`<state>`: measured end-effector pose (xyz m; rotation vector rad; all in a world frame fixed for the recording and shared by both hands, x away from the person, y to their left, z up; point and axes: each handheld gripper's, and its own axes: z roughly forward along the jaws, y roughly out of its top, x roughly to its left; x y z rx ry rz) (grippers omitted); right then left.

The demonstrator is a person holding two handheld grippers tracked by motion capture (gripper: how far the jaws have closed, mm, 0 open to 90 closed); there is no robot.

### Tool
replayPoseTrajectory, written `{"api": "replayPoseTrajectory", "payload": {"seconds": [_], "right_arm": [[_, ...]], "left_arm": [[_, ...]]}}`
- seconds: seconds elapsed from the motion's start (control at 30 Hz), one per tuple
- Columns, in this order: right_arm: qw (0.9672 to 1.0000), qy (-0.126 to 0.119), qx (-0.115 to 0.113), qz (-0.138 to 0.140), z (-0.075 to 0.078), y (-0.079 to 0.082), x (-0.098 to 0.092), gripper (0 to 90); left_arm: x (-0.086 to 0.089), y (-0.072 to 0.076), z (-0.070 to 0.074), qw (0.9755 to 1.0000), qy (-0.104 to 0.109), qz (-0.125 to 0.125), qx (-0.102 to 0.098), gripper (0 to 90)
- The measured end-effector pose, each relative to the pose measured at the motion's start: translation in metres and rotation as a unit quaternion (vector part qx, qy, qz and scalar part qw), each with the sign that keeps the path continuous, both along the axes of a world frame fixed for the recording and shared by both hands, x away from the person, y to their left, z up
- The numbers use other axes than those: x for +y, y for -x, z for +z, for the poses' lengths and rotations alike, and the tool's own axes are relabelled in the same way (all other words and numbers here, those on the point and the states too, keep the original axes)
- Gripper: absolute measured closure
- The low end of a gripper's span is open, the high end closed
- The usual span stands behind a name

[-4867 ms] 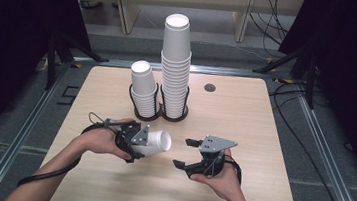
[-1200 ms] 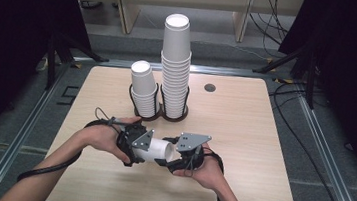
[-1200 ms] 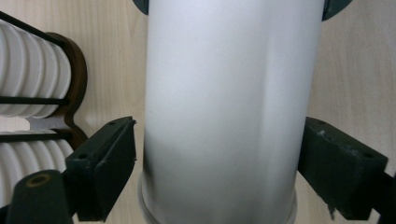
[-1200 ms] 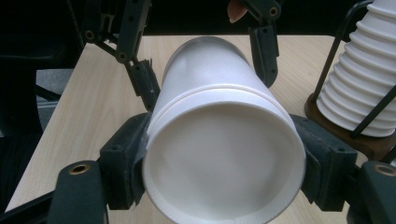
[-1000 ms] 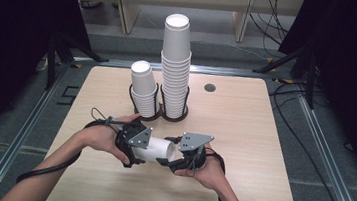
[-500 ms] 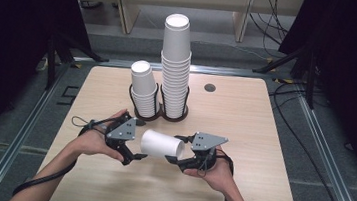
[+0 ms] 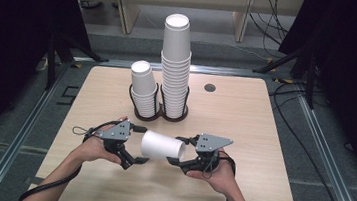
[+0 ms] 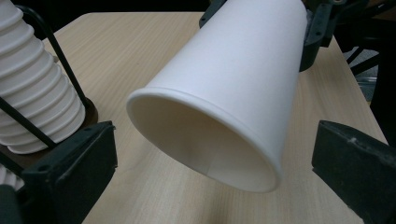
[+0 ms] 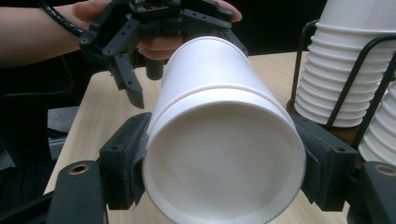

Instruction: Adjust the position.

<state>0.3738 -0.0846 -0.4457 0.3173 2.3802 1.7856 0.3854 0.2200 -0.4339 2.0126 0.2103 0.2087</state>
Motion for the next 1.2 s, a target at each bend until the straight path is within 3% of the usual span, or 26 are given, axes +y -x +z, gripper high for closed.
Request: {"api": "replayPoseTrajectory", "payload": {"seconds": [0.07,0.1,0.27,0.47,0.5,0.57,0.73,1.2], "right_arm": [[1.0,-0.004,-0.008,0.003,0.0,0.0,-0.001,28.2],[0.9999,-0.01,0.002,0.005,0.0,0.001,-0.001,28.2],[0.9999,-0.014,0.007,0.007,0.0,0.001,-0.003,28.2],[0.9998,-0.013,0.005,0.016,0.002,0.002,-0.001,28.2],[0.9998,-0.012,-0.004,0.017,0.003,0.001,-0.001,28.2],[0.9997,-0.016,0.007,0.016,0.002,0.002,0.001,28.2],[0.9994,-0.019,0.0,0.028,0.002,0.001,0.001,28.2],[0.9994,-0.021,0.002,0.027,0.003,0.001,0.0,28.0]], "left_arm": [[0.0,0.0,-0.001,1.0,0.005,-0.001,0.003,0.0],[-0.001,-0.002,-0.002,0.9998,0.017,-0.008,0.009,0.0],[-0.003,-0.003,-0.004,0.9996,0.015,-0.02,0.014,0.0],[-0.01,-0.006,-0.007,0.999,0.03,-0.022,0.023,0.0],[-0.01,-0.006,-0.007,0.9991,0.03,-0.022,0.02,0.0],[-0.012,-0.006,-0.008,0.9986,0.036,-0.032,0.022,0.0],[-0.013,-0.007,-0.007,0.9981,0.043,-0.036,0.025,0.4],[-0.013,-0.009,-0.006,0.9978,0.042,-0.044,0.025,5.1]]}}
